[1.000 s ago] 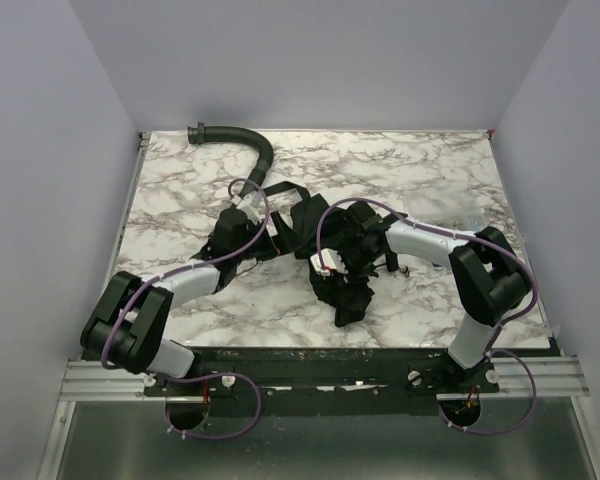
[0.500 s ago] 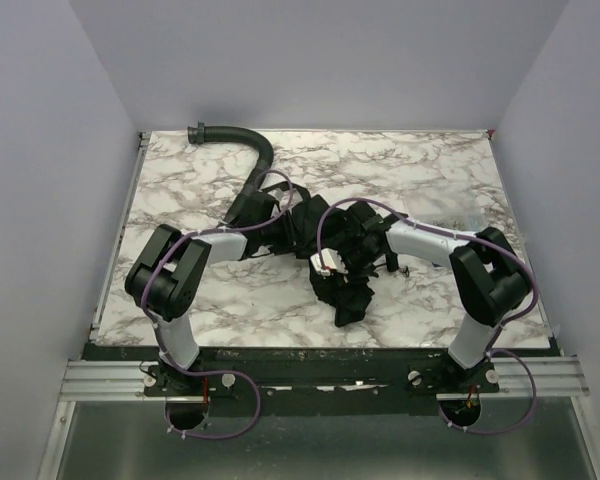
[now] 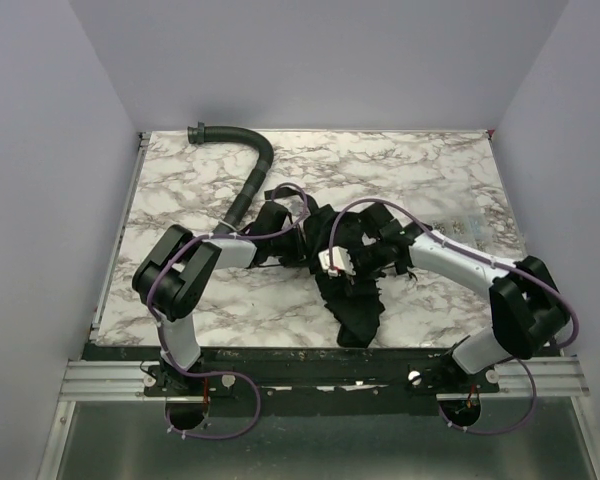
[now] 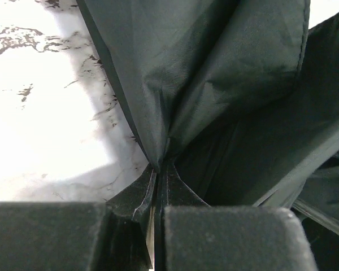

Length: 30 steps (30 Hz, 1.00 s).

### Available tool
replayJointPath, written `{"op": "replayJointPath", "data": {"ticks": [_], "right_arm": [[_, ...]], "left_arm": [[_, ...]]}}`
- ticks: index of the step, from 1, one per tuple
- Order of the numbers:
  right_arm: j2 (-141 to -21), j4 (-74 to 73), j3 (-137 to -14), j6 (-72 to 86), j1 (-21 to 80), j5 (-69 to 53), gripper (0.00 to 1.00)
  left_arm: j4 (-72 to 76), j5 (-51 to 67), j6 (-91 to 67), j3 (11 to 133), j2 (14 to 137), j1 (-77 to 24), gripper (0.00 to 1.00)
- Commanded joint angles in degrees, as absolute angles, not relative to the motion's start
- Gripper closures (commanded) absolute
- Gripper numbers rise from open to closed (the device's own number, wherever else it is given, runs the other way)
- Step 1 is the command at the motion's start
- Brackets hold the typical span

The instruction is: Put away the umbrella

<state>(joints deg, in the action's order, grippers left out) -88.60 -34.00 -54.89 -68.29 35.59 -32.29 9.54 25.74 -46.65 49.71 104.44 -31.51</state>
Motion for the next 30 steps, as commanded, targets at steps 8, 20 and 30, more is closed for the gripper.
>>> {"op": "replayJointPath", "data": {"ticks": [8, 20, 30], "right_arm": [[-79.9, -22.2, -46.1, -68.2, 40.1, -23.3, 0.1], [-80.8, -6.7, -39.6, -71.0, 43.4, -11.2, 0.01], [-81.4, 1.4, -36.3, -74.9, 43.4, -10.3, 0.0]], "left_arm": [[4.4, 30.1, -49.1, 50.3, 108.3, -32.4, 0.99], [1.2, 41.6, -43.6, 55.4, 112.4, -32.9, 0.97], [-11.2, 45.2, -34.4, 63.5, 116.3, -34.5, 0.95]]}}
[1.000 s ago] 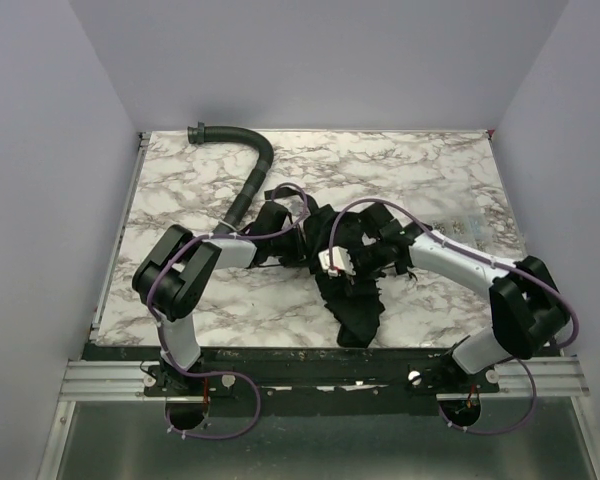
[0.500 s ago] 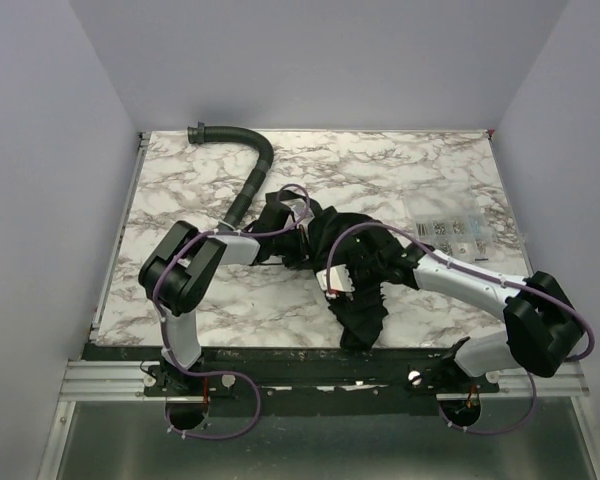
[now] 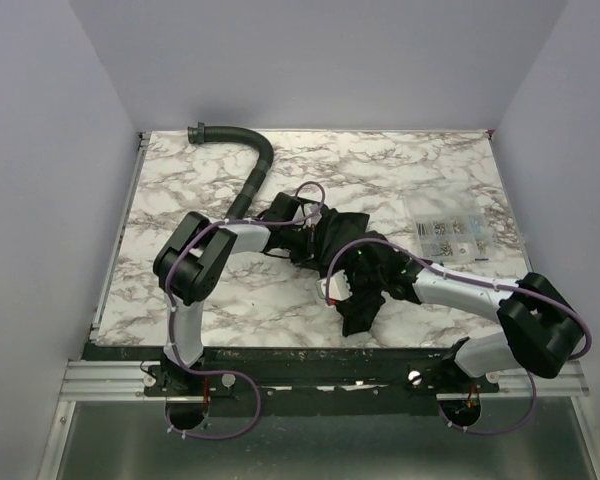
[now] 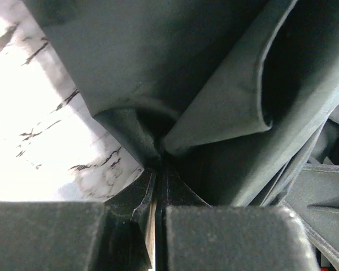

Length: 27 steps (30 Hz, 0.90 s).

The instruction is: Put away the umbrella

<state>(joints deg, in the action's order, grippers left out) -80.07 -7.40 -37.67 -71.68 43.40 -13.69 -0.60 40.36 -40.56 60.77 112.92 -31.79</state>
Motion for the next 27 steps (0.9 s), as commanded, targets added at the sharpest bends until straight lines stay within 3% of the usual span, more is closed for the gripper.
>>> {"op": "replayJointPath", "data": {"ticks": [1, 11, 16, 20, 27], "right_arm": [[-81.7, 1.8, -36.1, -75.0, 43.4, -10.3, 0.0], [-88.3, 7.2, -35.2, -78.0, 41.4, -10.6, 0.01], [-92.5, 0.5, -40.0, -79.0, 39.6, -16.4, 0.02], [-96.3, -11.4, -44.5, -80.9, 39.6, -21.1, 0.08], [-104.6, -26.8, -52.9, -80.3, 39.6, -23.6, 0.3]], "left_arm": [[-11.4, 45.9, -34.0, 63.9, 116.6, -34.6, 0.95], [-18.0, 52.4, -28.7, 69.0, 119.6, -35.0, 0.95], [-20.1, 52.8, -27.7, 70.9, 120.7, -35.0, 0.95], [-20.2, 52.7, -28.5, 72.4, 120.6, -34.5, 0.94], [-19.0, 52.5, -30.8, 73.7, 116.4, -30.1, 0.82]]}}
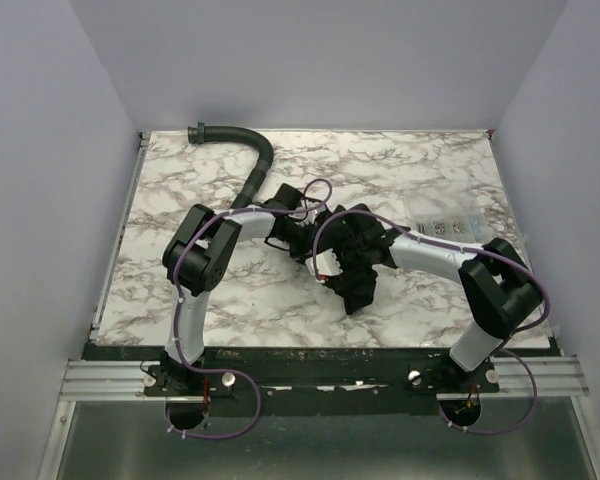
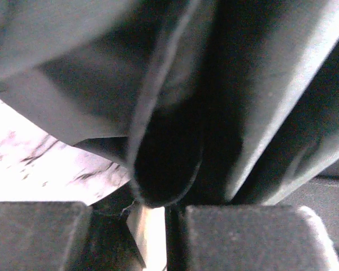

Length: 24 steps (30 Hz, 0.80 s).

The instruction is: Put away the umbrella

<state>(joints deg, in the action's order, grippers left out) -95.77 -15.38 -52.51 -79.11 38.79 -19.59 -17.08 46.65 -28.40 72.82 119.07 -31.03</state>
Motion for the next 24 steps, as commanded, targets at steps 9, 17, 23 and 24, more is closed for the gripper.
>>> {"op": "replayJointPath", "data": {"ticks": [9, 17, 23, 24], "right_arm": [[-109.2, -33.7, -56.5, -77.8, 39.6, -24.4, 0.37], [-105.9, -33.4, -53.0, -77.8, 39.6, -25.9, 0.41], [-104.3, -30.0, -51.7, -75.3, 39.6, -26.5, 0.44], [-104.1, -29.2, -51.6, -74.4, 39.6, -26.5, 0.44]], "left_arm": [[-17.7, 49.7, -31.9, 72.1, 107.0, -22.3, 0.57], [-6.0, 44.8, -37.7, 63.5, 101.0, -18.1, 0.53], [-6.4, 42.9, -39.7, 68.6, 106.9, -21.3, 0.55], [-7.5, 42.7, -39.5, 69.3, 108.2, -22.1, 0.57]]}}
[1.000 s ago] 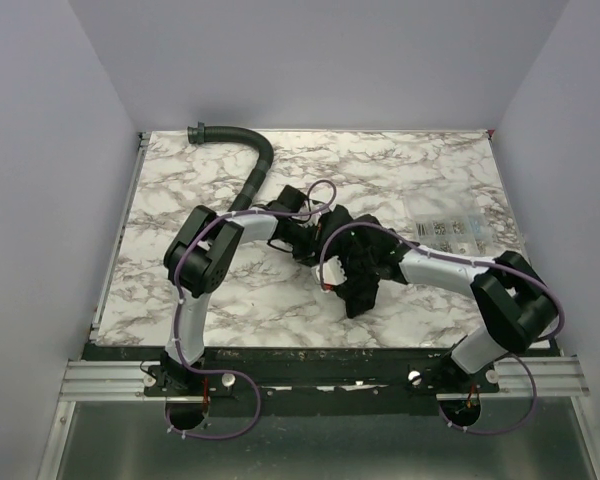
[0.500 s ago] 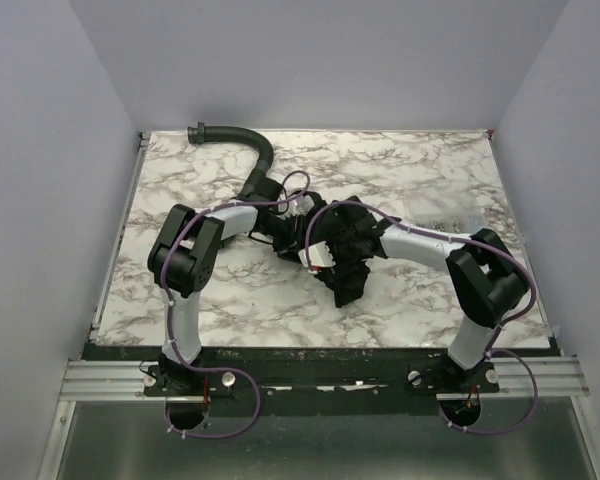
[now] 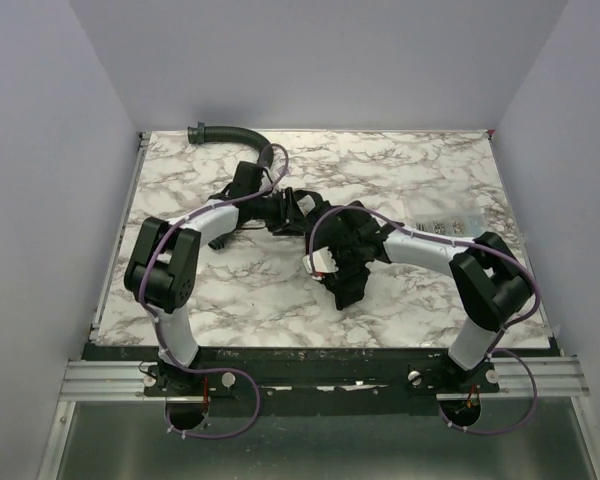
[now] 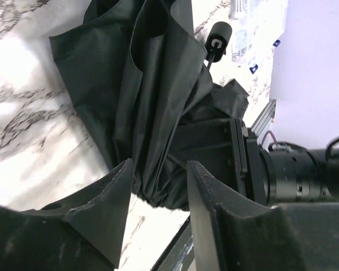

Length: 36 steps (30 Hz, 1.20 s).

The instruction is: Put away the umbrella

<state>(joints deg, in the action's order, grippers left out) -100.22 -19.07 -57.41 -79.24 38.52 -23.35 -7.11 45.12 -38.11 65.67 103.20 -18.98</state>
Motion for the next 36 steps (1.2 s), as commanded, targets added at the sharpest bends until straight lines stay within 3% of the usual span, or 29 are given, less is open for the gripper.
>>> {"op": "replayJointPath", "data": {"ticks": [1, 11, 23, 29, 36], "right_arm": [[-103.9, -28.4, -51.5, -73.5, 39.7, -26.4, 0.44], [-101.6, -22.8, -49.7, -69.0, 39.6, -26.7, 0.42], [-91.2, -15.3, -49.2, -63.8, 39.8, -22.8, 0.15], [-88.9, -8.5, -43.5, -65.3, 40.8, -15.1, 0.13], [-81.3, -9.7, -41.5, -65.2, 42.1, -16.6, 0.11]], "left_arm": [[-8.1, 42.5, -39.0, 69.8, 109.1, -22.8, 0.6], [-13.8, 39.4, -33.1, 68.3, 115.1, -27.7, 0.71], [-16.6, 41.0, -30.3, 68.9, 119.9, -32.1, 0.89], [-17.4, 40.4, -30.8, 70.3, 120.2, -31.8, 0.93], [-16.3, 40.5, -32.9, 70.0, 120.8, -28.6, 0.95]]}}
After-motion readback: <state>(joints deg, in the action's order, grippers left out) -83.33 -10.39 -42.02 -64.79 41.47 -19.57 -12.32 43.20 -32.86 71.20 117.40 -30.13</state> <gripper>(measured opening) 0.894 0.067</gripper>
